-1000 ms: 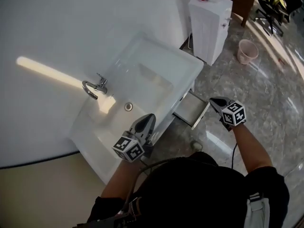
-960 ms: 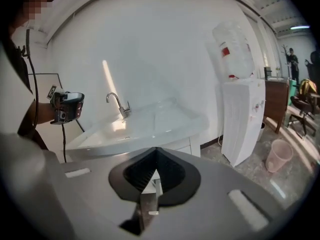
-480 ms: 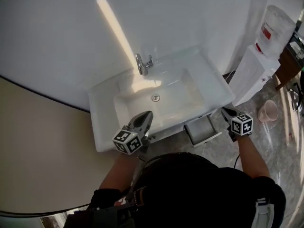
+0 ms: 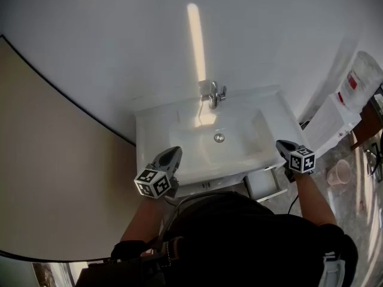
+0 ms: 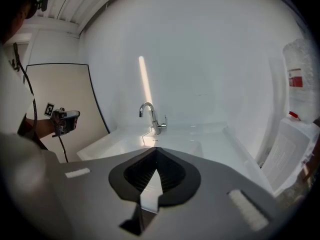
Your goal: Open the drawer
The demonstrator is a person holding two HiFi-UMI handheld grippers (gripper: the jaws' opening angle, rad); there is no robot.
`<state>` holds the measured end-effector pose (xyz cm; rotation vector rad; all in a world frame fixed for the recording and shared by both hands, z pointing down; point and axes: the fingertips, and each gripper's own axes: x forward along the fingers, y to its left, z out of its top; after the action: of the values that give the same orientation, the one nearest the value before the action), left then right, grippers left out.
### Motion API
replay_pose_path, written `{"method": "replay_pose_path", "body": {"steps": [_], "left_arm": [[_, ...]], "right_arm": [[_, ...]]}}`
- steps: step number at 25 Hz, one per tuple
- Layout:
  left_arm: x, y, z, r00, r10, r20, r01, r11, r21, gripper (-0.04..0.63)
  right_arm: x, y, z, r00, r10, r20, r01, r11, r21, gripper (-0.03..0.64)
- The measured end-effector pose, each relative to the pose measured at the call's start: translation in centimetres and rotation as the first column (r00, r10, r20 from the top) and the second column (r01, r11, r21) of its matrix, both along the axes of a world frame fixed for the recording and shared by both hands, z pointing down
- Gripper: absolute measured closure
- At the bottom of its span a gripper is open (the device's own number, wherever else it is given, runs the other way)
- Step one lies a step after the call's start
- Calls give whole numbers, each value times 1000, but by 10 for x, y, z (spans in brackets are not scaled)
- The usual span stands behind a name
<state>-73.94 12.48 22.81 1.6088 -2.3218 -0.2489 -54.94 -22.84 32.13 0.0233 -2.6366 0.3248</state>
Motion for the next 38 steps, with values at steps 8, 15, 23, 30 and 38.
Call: {"method": "replay_pose_path", "body": {"steps": [8, 15, 23, 30, 38], "left_arm": [[-66, 86, -7, 999, -41, 10, 41, 999, 2, 595], [-111, 135, -19, 999, -36, 19, 36, 999, 20, 595], [-146, 169, -19, 1000, 1, 30, -1, 1000, 18, 595], [-162, 187, -19, 999, -35, 17, 35, 999, -2, 595], [-160, 175, -18, 980, -199, 9, 199, 980, -11, 595]], "right_arm": [[-71, 62, -21, 999, -33, -10, 33, 999, 36, 615], [-126, 108, -43, 999, -40, 9, 40, 998, 47, 615], [-182, 162, -45, 997, -62, 52, 60, 997, 48, 615], [-232, 194, -42, 986, -156, 57, 157, 987, -14, 615], [-280, 199, -37, 912, -407, 47, 405, 913, 48, 615]]}}
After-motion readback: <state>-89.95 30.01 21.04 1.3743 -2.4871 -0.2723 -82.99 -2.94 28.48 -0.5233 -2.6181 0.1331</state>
